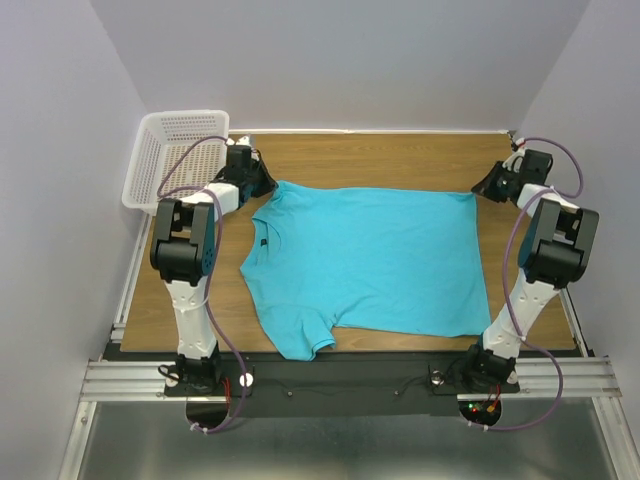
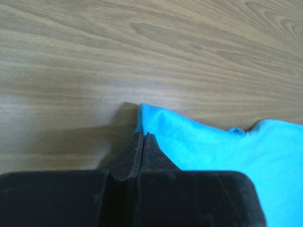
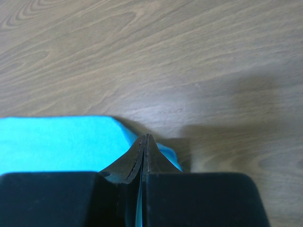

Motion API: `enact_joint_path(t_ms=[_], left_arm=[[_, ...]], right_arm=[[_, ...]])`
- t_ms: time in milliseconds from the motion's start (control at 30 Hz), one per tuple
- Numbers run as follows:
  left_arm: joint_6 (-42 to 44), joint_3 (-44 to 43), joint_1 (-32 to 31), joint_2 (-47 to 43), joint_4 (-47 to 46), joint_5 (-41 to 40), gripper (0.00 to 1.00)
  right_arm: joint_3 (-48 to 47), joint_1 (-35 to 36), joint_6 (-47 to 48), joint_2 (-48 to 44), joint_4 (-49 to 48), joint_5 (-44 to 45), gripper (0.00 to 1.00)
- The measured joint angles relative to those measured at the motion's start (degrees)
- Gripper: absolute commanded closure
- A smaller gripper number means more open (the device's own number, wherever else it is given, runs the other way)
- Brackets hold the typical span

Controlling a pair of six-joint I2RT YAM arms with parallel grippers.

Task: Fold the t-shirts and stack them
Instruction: Flatten the tshirt out

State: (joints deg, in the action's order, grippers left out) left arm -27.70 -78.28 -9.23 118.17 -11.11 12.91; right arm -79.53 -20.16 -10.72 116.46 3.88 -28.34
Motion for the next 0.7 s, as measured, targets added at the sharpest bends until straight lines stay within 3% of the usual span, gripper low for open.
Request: enact_joint_path(t_ms=[367,700], left_arm=[[4.3,10.8,0.4,-14.2,-2.8,6.2,1.00],[4.0,22.5,1.5,-23.7,3.2,8.6,1.00]], right_arm=[[10.0,0.0,7.1,-14.4,0.4,-6.2,0.99],[21.6,-1.6,24.3,-28.1,7.4,-3.0,0.99]])
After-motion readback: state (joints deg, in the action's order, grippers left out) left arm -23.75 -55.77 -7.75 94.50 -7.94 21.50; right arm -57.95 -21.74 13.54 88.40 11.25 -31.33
